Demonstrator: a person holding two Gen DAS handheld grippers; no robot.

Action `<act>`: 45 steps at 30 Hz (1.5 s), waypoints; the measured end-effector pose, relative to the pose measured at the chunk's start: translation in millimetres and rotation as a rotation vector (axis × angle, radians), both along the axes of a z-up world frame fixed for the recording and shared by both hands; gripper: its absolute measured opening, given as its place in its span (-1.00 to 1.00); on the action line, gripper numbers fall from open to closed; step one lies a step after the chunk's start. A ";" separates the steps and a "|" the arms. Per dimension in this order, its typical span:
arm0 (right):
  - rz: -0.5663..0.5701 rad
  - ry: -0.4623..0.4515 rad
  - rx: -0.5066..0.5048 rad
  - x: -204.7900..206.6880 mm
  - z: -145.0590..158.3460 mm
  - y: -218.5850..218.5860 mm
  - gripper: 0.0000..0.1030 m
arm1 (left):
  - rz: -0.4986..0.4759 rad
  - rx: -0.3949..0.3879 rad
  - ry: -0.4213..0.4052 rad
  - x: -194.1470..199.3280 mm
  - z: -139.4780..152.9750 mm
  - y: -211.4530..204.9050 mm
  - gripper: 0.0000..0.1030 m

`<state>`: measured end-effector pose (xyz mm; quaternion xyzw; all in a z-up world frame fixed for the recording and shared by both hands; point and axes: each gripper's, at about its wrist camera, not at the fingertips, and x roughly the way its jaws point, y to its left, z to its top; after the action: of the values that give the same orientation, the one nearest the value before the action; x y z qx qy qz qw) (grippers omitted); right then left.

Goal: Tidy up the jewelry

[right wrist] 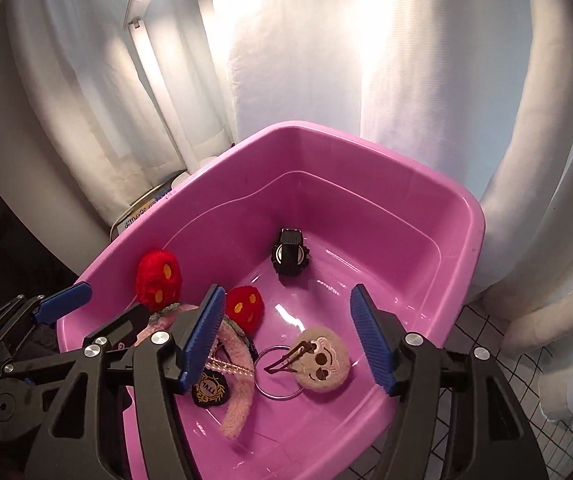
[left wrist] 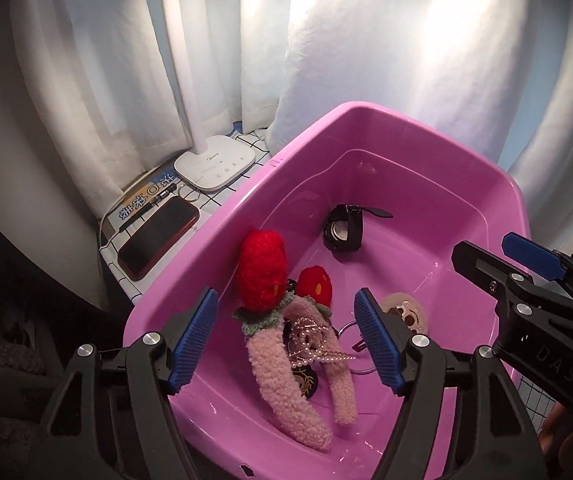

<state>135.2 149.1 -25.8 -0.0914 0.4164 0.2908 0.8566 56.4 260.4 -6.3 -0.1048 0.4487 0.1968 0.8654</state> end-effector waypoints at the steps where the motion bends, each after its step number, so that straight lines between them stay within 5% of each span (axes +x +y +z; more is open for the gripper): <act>1: -0.003 0.001 0.006 0.4 1.7 -1.5 0.21 | 0.005 -0.003 -0.002 -1.1 1.0 1.1 0.42; 16: -0.065 -0.091 -0.002 -25.3 30.7 -37.6 0.21 | 0.063 -0.024 -0.062 -27.6 25.1 -13.7 0.86; 32: -0.149 -0.197 -0.033 -70.1 37.0 -89.9 0.25 | 0.090 0.024 -0.013 -43.2 33.4 -52.2 0.88; 45: -0.150 -0.185 -0.036 -76.1 33.7 -101.8 0.25 | 0.103 0.049 0.000 -47.7 33.1 -59.3 0.88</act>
<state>59.1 47.4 7.8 -0.1016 0.3462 0.2088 0.9090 8.7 201.1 26.7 -0.1064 0.4377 0.2522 0.8564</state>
